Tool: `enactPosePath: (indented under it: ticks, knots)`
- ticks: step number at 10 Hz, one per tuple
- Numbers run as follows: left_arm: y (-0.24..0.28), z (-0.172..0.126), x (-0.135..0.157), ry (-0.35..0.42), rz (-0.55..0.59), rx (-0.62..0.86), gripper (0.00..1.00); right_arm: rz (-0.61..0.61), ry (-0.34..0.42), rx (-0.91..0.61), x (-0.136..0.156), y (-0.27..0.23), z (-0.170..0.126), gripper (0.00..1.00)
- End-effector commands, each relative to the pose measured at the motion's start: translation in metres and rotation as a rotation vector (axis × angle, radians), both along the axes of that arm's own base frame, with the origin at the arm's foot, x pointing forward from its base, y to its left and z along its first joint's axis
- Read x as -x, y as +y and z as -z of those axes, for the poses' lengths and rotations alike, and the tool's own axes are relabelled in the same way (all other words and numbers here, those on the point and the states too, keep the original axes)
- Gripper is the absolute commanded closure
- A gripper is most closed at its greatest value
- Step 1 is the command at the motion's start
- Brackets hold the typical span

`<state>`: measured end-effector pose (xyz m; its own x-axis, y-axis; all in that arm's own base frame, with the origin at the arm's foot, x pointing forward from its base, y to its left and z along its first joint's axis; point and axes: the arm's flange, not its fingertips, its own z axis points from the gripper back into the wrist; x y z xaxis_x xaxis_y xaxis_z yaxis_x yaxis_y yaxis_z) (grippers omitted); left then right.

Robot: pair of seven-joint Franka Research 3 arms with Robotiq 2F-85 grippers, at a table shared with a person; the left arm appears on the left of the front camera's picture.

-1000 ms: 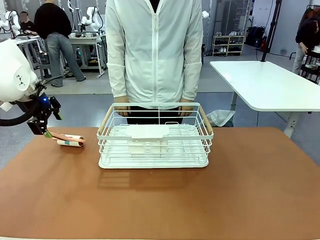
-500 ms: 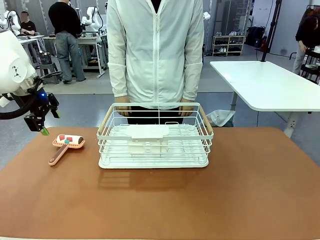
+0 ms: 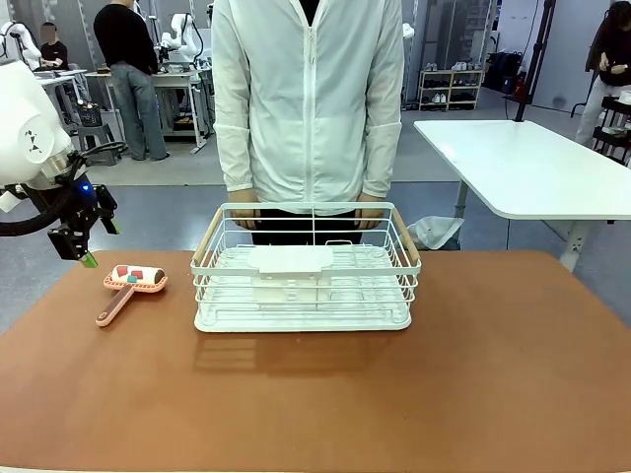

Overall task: Clean the table.
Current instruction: Place the Lint Roller down when the Dish drying rack is positioned in the middle of the table.

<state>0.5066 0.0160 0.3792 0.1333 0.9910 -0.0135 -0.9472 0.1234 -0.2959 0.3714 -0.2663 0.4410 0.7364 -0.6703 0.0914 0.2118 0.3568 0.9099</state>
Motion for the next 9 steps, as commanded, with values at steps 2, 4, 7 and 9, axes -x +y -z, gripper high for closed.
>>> enactPosePath:
  ticks: [2,4,7,9]
  knots:
    - [0.0011,-0.0010,-0.0001,-0.004,-0.002,0.000,0.00,0.001,-0.022,-0.006,-0.0004,-0.0001,-0.0017,0.00]
    - [0.0011,-0.0010,-0.0001,-0.004,-0.002,0.000,0.00,0.001,-0.022,-0.006,-0.0004,-0.0001,-0.0017,0.00]
    - [0.0011,-0.0010,-0.0001,-0.004,-0.002,0.000,0.00,0.001,-0.022,-0.006,-0.0004,-0.0001,-0.0017,0.00]
    - [0.0011,-0.0010,-0.0001,-0.004,-0.002,0.000,0.00,0.001,-0.022,-0.006,-0.0004,-0.0001,-0.0017,0.00]
